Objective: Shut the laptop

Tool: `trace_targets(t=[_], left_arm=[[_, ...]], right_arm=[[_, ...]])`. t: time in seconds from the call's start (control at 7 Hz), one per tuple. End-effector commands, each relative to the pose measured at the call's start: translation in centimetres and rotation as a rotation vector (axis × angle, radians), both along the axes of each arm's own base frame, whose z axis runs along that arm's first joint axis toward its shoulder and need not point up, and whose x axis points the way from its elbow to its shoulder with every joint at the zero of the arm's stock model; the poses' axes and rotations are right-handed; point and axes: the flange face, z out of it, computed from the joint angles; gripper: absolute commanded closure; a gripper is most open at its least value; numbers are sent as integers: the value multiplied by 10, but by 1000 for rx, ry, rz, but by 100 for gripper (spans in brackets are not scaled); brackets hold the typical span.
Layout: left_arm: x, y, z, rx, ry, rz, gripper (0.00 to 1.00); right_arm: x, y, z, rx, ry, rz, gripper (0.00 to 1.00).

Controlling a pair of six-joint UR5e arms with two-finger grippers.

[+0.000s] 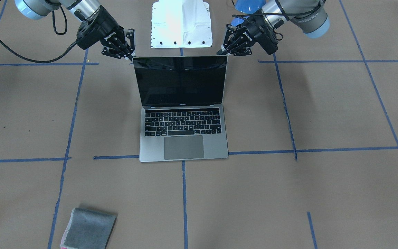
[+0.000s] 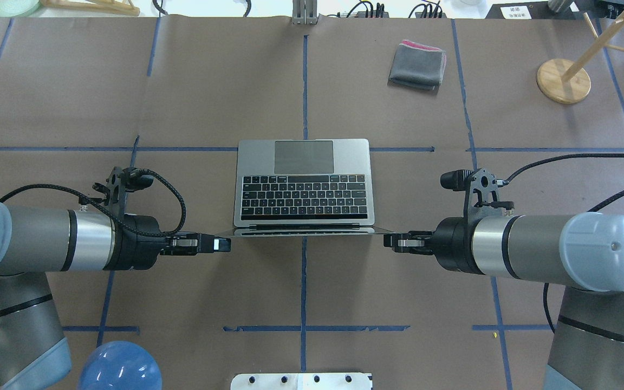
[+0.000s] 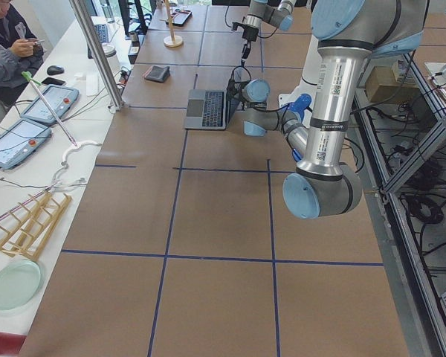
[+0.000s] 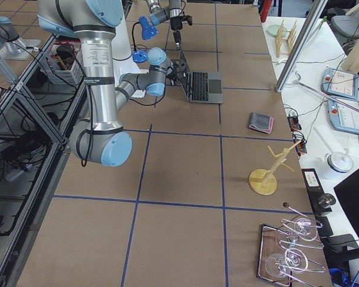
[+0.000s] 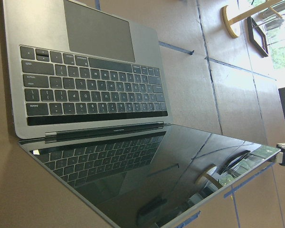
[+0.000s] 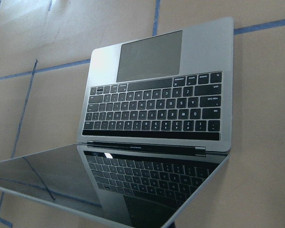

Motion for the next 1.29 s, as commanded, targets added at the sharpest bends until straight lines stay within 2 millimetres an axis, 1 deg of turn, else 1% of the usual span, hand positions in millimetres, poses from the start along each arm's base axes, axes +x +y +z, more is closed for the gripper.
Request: trace_targets(t=[0.0, 0.14, 0.29, 0.43, 0.57, 0.71, 0.86, 1.0, 1.14], left_arm=[[0, -14, -11, -9, -17, -24, 100], [3, -22, -21, -18, -34, -35, 100], [2, -25, -21, -21, -43, -42, 100], [-2, -31, -19, -23, -49, -56, 100], [-6, -38, -18, -27, -56, -71, 100], [-6, -46, -21, -35, -75, -85, 100], [-3, -55, -33, -36, -94, -96, 100], [-2, -60, -35, -44, -105, -103, 100], [-3, -65, -33, -48, -112, -113, 100]], right_arm=[[4, -8, -8, 5, -12, 16, 100], [1, -13, -14, -1, 2, 24, 100], [-3, -20, -26, -5, 10, 33, 100], [-2, -28, -30, -11, 23, 48, 100], [0, -40, -39, -20, 40, 71, 100], [-1, -52, -52, -35, 71, 89, 100], [-7, -62, -59, -46, 88, 100, 100], [-15, -73, -58, -52, 98, 113, 100], [-19, -85, -55, -59, 110, 126, 100]])
